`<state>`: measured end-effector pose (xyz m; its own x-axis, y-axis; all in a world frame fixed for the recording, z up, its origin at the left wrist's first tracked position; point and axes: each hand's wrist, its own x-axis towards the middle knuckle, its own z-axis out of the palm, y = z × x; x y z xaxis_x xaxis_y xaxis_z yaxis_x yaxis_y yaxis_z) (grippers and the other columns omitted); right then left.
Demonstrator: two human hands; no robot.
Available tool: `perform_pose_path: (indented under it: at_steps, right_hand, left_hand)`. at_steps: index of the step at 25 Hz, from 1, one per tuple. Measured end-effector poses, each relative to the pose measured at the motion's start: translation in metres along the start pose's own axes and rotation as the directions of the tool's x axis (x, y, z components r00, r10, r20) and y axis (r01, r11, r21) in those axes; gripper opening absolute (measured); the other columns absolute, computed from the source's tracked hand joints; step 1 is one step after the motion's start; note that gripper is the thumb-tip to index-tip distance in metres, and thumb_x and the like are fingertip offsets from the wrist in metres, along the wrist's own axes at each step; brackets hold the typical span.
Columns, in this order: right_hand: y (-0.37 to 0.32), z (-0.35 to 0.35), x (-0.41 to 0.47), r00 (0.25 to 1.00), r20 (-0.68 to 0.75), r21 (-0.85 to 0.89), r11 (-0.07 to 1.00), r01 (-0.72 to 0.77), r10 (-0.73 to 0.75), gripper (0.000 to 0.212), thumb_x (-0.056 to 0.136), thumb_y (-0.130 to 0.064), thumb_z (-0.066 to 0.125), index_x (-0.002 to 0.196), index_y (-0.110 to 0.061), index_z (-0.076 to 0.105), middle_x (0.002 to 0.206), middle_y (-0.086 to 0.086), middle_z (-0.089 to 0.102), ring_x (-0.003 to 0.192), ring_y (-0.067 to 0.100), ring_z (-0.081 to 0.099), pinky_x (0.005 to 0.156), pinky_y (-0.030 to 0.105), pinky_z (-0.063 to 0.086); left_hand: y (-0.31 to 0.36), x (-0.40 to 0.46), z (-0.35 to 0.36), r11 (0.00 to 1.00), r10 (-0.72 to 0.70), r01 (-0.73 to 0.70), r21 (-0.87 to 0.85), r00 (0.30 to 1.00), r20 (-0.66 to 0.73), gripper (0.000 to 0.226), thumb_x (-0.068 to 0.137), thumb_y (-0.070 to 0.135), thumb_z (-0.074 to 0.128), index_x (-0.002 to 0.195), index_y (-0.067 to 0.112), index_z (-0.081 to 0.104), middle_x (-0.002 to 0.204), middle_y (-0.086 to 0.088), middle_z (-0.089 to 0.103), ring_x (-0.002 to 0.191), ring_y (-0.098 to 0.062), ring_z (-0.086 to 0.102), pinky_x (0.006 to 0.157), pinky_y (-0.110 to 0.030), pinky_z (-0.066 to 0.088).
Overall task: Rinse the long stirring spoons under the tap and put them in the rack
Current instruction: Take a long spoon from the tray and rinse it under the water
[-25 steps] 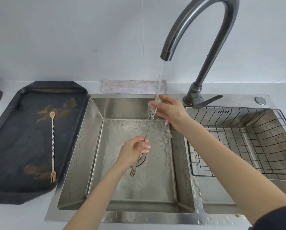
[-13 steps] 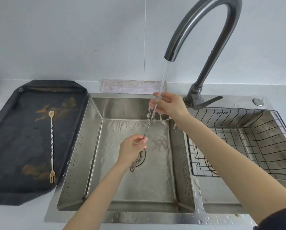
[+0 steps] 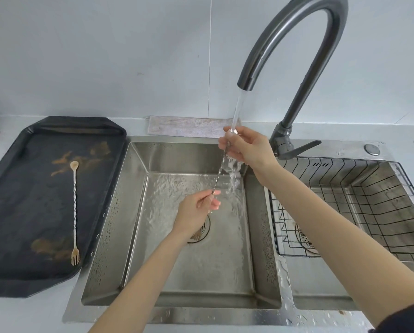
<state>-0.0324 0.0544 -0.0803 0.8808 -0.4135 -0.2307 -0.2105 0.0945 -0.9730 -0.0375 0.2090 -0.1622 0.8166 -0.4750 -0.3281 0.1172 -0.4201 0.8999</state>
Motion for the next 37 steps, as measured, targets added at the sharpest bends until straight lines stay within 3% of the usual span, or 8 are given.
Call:
perform_pose_path:
  at_steps: [7, 12, 15, 18, 23, 29, 34, 37]
  right_hand:
    - [0.018, -0.002, -0.003, 0.996, 0.064, -0.072, 0.996, -0.054, 0.059, 0.015, 0.094, -0.013, 0.052, 0.093, -0.009, 0.066, 0.084, -0.003, 0.068, 0.057, -0.005, 0.066, 0.06, 0.009, 0.054]
    - [0.011, 0.003, -0.003, 0.996, 0.022, -0.266, 0.961, -0.072, 0.081, 0.036, 0.098, -0.019, 0.043, 0.129, -0.003, 0.048, 0.104, 0.006, 0.065, 0.07, 0.012, 0.065, 0.075, 0.028, 0.057]
    - [0.018, 0.003, -0.005, 1.0, -0.021, -0.512, 0.859, 0.007, -0.021, 0.052, 0.098, -0.02, 0.042, 0.146, -0.018, 0.024, 0.131, 0.005, 0.049, 0.088, 0.014, 0.053, 0.085, 0.031, 0.047]
    - [0.03, -0.003, -0.007, 0.978, 0.029, -0.602, 0.777, 0.184, -0.209, 0.048, 0.096, -0.005, 0.039, 0.141, -0.022, 0.037, 0.149, 0.008, 0.033, 0.094, 0.018, 0.053, 0.091, 0.028, 0.042]
    - [0.052, -0.008, -0.016, 0.898, 0.236, -0.682, 0.596, 0.425, -0.372, 0.032, 0.086, 0.002, 0.053, 0.105, -0.016, 0.072, 0.139, 0.004, 0.047, 0.094, 0.006, 0.052, 0.086, 0.03, 0.051]
    - [0.058, -0.008, -0.023, 0.905, 0.189, -0.679, 0.616, 0.4, -0.38, 0.022, 0.089, -0.006, 0.057, 0.102, -0.011, 0.073, 0.114, 0.007, 0.067, 0.103, 0.023, 0.063, 0.091, 0.036, 0.051]
    - [0.073, -0.004, -0.03, 0.946, 0.074, -0.679, 0.678, 0.28, -0.316, 0.023, 0.092, -0.011, 0.053, 0.11, -0.008, 0.069, 0.092, 0.015, 0.07, 0.075, 0.021, 0.061, 0.064, 0.011, 0.038]
    - [0.083, -0.001, -0.035, 0.982, 0.014, -0.611, 0.776, 0.157, -0.188, 0.024, 0.093, -0.009, 0.051, 0.11, -0.009, 0.067, 0.086, 0.009, 0.071, 0.077, 0.021, 0.062, 0.08, 0.032, 0.055]
  left_hand:
    - [0.01, -0.001, 0.002, 0.995, -0.029, 0.035, -0.089, 0.997, 0.069, 0.029, 0.097, 0.005, 0.04, 0.117, 0.005, 0.062, 0.074, 0.006, 0.065, 0.052, 0.011, 0.064, 0.07, -0.019, 0.05]
    - [0.029, -0.009, 0.0, 0.956, -0.088, 0.122, -0.268, 0.987, 0.135, 0.02, 0.094, 0.01, 0.051, 0.107, 0.002, 0.063, 0.071, -0.003, 0.064, 0.046, 0.001, 0.064, 0.056, -0.015, 0.054]
    - [0.042, -0.01, -0.007, 0.932, -0.105, 0.166, -0.321, 0.974, 0.2, 0.014, 0.093, 0.011, 0.051, 0.093, 0.012, 0.066, 0.069, 0.002, 0.068, 0.049, 0.0, 0.065, 0.054, -0.011, 0.055]
    - [0.048, -0.008, -0.015, 0.89, -0.156, 0.257, -0.378, 0.948, 0.278, 0.018, 0.093, 0.012, 0.05, 0.086, 0.018, 0.066, 0.059, 0.009, 0.073, 0.052, 0.001, 0.067, 0.054, -0.011, 0.056]
    - [0.055, -0.007, -0.017, 0.819, -0.2, 0.346, -0.457, 0.919, 0.339, 0.017, 0.094, 0.014, 0.05, 0.087, 0.016, 0.066, 0.064, 0.009, 0.076, 0.056, 0.0, 0.07, 0.05, -0.011, 0.054]
    - [0.062, -0.007, -0.021, 0.847, -0.181, 0.327, -0.419, 0.919, 0.351, 0.026, 0.096, 0.023, 0.046, 0.084, 0.015, 0.067, 0.064, 0.009, 0.075, 0.053, 0.002, 0.068, 0.046, -0.01, 0.051]
    - [0.074, 0.002, -0.024, 0.943, -0.127, 0.155, -0.294, 0.985, 0.112, 0.018, 0.096, 0.015, 0.047, 0.09, 0.014, 0.064, 0.079, 0.003, 0.068, 0.058, -0.001, 0.066, 0.052, -0.01, 0.054]
    - [0.081, 0.006, -0.022, 0.974, -0.015, 0.021, -0.227, 1.0, 0.027, 0.015, 0.093, 0.014, 0.052, 0.101, 0.023, 0.062, 0.089, 0.008, 0.064, 0.085, -0.008, 0.062, 0.072, -0.016, 0.052]
